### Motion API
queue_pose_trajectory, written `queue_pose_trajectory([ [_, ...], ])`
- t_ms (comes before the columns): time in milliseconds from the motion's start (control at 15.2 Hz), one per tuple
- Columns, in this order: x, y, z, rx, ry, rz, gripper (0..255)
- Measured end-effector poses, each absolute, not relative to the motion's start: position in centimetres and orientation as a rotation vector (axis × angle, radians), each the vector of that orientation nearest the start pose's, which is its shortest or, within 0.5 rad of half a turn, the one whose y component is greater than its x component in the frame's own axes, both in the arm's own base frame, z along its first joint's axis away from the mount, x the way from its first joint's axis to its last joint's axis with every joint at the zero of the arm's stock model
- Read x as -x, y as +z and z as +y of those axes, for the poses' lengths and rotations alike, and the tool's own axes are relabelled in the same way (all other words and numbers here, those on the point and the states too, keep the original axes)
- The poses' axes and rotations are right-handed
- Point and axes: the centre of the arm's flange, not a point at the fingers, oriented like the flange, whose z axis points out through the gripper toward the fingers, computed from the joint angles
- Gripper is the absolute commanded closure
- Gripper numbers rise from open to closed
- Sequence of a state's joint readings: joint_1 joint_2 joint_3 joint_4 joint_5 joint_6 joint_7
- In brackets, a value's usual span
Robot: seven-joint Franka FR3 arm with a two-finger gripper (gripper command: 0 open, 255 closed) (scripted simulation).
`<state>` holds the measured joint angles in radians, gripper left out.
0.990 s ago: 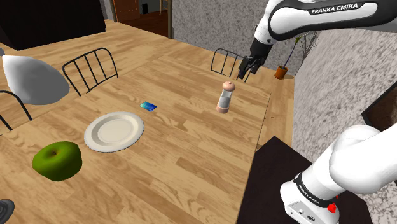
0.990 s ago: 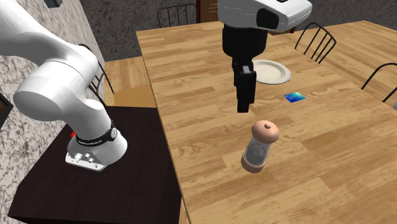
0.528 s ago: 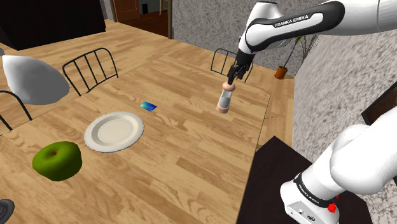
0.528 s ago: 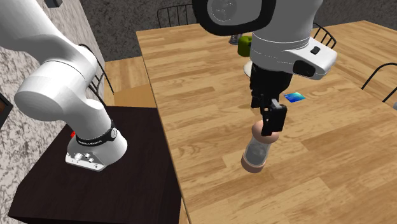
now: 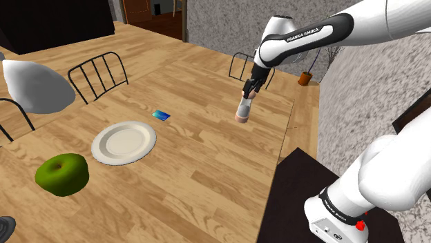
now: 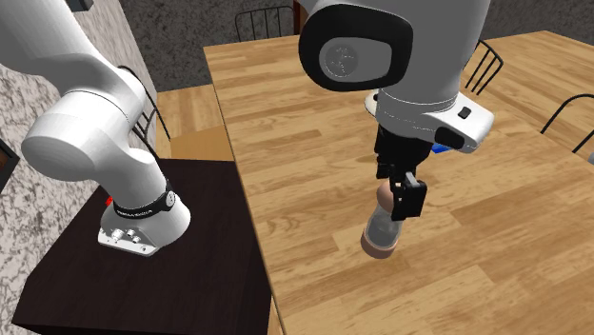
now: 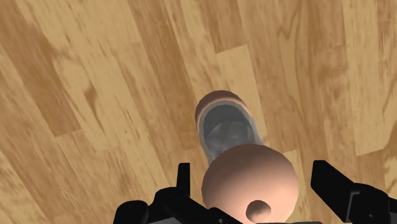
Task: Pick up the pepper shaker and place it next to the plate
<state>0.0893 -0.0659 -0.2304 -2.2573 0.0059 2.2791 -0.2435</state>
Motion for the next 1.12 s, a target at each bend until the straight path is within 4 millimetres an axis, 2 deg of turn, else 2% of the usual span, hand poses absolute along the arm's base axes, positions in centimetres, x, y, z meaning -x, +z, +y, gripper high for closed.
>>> queue_pose_trajectory([
  [396,-51.4,39.5,-7.35,3.132,-0.14,-0.155,0],
  [462,-51.4,39.5,-7.35,3.132,-0.14,-0.155,255],
  [1122,-51.41,39.52,-7.35,3.132,-0.141,-0.155,255],
])
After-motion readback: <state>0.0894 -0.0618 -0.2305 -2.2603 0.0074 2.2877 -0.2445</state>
